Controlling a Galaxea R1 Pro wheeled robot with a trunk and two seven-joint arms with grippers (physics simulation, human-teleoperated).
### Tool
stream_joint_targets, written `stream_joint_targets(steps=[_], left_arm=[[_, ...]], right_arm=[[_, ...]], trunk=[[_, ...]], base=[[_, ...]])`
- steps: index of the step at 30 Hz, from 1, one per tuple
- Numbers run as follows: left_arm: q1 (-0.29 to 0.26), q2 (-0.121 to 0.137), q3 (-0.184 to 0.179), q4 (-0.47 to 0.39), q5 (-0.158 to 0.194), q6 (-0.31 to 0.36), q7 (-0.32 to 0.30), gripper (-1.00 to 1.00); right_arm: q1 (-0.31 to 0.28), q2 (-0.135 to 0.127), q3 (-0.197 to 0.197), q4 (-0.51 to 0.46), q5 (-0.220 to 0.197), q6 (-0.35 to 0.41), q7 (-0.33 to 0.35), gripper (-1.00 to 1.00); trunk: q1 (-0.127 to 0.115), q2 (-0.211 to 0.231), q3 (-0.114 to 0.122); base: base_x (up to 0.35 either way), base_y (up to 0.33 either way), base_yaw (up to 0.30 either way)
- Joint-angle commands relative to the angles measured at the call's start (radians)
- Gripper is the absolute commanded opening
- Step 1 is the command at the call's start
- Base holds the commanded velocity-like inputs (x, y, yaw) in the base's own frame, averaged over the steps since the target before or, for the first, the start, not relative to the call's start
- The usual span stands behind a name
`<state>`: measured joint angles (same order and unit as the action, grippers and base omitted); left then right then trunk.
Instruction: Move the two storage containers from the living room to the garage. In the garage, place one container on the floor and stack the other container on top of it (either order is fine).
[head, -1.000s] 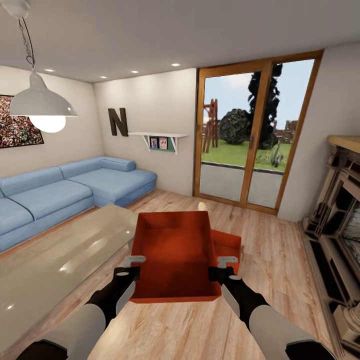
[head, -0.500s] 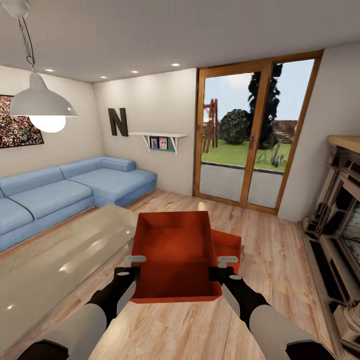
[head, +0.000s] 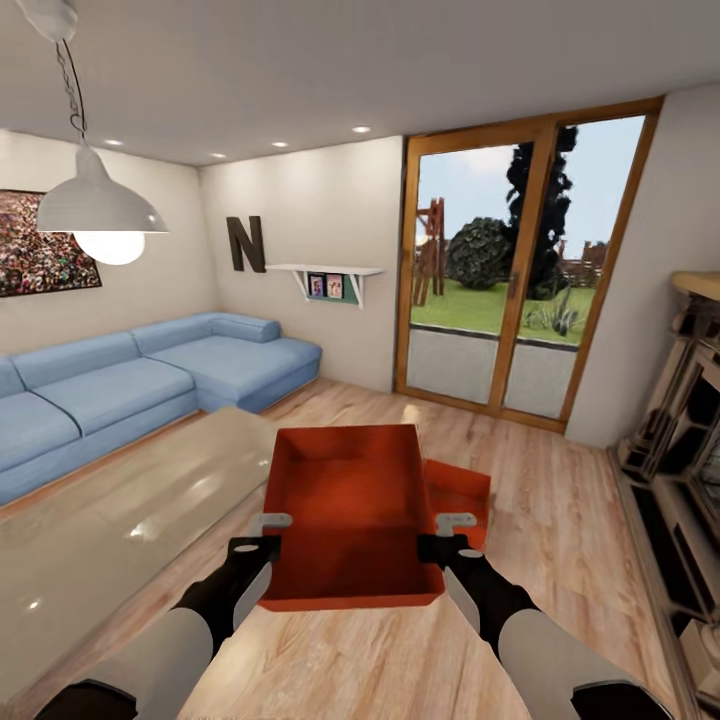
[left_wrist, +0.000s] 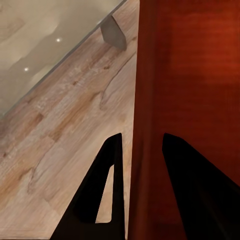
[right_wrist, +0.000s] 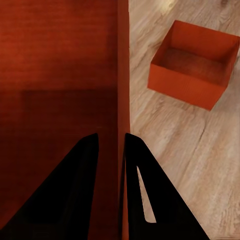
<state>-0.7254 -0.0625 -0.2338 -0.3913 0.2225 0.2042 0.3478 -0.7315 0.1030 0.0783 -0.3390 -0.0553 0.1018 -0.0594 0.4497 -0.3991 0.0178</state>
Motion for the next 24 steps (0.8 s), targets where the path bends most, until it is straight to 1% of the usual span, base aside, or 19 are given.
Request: stream_joint_targets(steps=[1,9,15,21,24], left_arm=[[0.0,0.009,0.001,-0.004,-0.026,-0.008,0.011,-1.0],[0.0,0.009,0.001,-0.004,-0.026,-0.008,0.013,-1.0],[0.0,0.009,0.002,-0.004,-0.026,-0.008,0.013,-1.0],[0.0,0.009,0.037,-0.004,-0.026,-0.008,0.011,-1.0],[0.0,0.009,0.041,-0.004,-0.026,-0.008,0.011,-1.0]], right_arm=[[0.0,-0.002,-0.02,0.0,0.002,0.011,-0.007,-1.0],[0.0,-0.002,-0.02,0.0,0.002,0.017,-0.007,-1.0],[0.0,0.0,-0.02,0.0,0.002,0.006,-0.008,-1.0],[0.0,0.0,-0.019,-0.008,0.002,0.001,-0.012,-1.0],[0.0,0.0,-0.018,-0.011,0.002,0.001,-0.012,-1.0]], trunk=[[0.0,-0.001,0.0],[0.0,-0.001,0.0],[0.0,-0.001,0.0],[0.0,-0.001,0.0],[0.0,-0.001,0.0]], base=[[0.0,0.0,0.26],[0.0,0.0,0.272],[0.0,0.0,0.281],[0.0,0.0,0.298],[0.0,0.0,0.3]])
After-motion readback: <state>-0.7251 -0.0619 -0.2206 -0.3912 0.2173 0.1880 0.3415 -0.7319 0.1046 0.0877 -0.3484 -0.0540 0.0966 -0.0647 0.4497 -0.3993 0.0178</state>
